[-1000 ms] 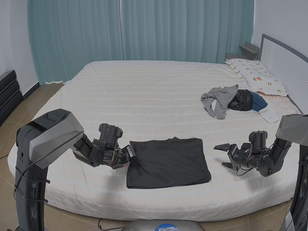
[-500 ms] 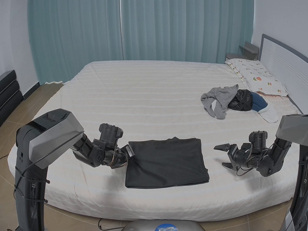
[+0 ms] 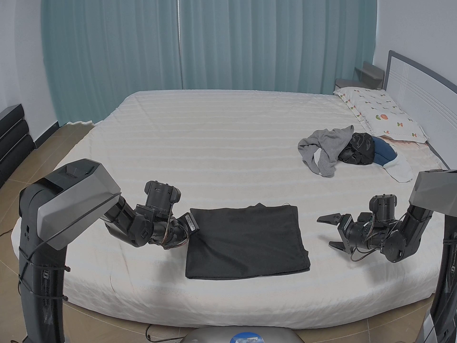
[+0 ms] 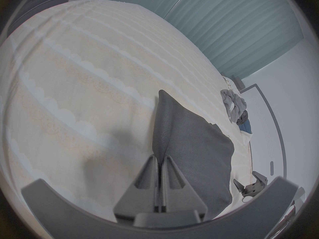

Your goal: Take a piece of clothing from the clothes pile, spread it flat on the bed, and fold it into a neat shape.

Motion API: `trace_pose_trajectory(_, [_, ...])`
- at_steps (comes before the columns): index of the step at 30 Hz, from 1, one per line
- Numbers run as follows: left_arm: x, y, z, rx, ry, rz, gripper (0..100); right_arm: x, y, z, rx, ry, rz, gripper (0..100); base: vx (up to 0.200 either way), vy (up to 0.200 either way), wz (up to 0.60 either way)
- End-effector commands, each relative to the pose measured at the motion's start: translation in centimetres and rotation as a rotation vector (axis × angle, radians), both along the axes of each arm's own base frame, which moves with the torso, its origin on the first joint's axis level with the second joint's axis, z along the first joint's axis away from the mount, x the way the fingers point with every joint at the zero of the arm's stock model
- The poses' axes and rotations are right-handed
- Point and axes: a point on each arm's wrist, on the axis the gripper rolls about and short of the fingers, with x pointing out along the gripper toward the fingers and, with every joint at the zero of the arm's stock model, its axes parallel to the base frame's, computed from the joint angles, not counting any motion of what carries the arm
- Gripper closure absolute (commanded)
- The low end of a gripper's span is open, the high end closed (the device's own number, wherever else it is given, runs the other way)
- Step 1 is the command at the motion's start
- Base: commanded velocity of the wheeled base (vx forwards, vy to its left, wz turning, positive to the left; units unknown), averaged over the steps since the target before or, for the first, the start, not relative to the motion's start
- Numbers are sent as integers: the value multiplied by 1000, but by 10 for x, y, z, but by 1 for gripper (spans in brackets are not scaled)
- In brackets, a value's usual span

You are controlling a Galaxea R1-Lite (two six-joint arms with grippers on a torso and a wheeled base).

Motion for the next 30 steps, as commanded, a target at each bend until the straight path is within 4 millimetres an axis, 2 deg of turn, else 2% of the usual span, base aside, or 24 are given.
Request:
trace_pose_trajectory(1, [-1, 0, 5, -6, -7, -2, 100, 0, 0, 0, 0, -1, 1, 0, 0, 0, 0])
trace_pose_trajectory(4, [-1, 0, 5, -7, -3, -1, 100, 0, 0, 0, 0, -1, 1, 0, 0, 0, 0])
trace_pose_trajectory(30, [1, 3, 8, -23, -1, 19, 100, 0, 0, 0, 0, -1, 1, 0, 0, 200, 0])
